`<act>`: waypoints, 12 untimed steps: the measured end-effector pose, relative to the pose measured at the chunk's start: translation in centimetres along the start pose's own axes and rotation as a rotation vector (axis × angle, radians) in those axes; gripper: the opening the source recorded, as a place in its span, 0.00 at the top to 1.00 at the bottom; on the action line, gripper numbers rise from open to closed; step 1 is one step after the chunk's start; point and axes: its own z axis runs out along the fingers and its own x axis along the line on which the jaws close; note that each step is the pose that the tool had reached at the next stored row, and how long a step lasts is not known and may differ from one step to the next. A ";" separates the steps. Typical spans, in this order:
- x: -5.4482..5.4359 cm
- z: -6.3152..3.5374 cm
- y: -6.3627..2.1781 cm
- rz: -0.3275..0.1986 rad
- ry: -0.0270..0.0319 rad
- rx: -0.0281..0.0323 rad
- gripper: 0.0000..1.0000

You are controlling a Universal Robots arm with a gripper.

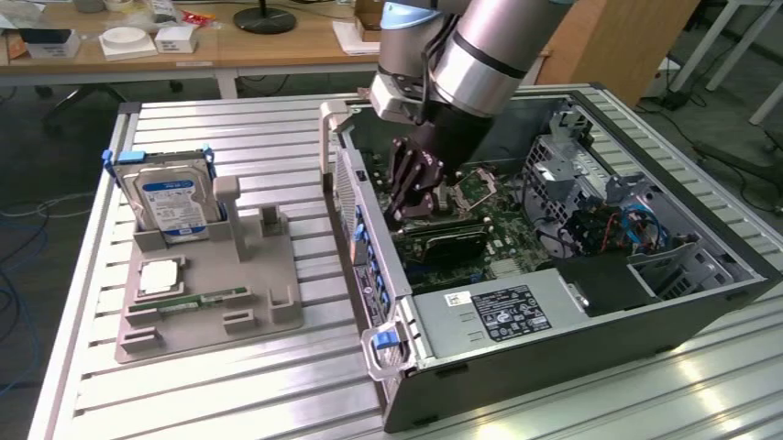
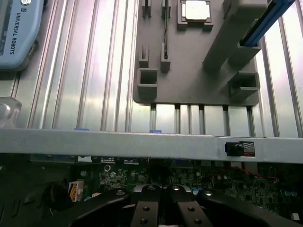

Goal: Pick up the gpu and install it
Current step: 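Press down on the gpu until it lock into place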

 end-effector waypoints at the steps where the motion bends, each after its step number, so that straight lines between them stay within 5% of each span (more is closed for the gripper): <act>1: 0.0 0.09 -0.03 0.000 -0.0001 -0.0018 0.87; 8: 0.0 0.22 -0.16 -0.001 -0.0006 -0.0152 0.87; 12: 0.0 -0.13 -0.56 0.000 -0.0006 -0.0158 0.87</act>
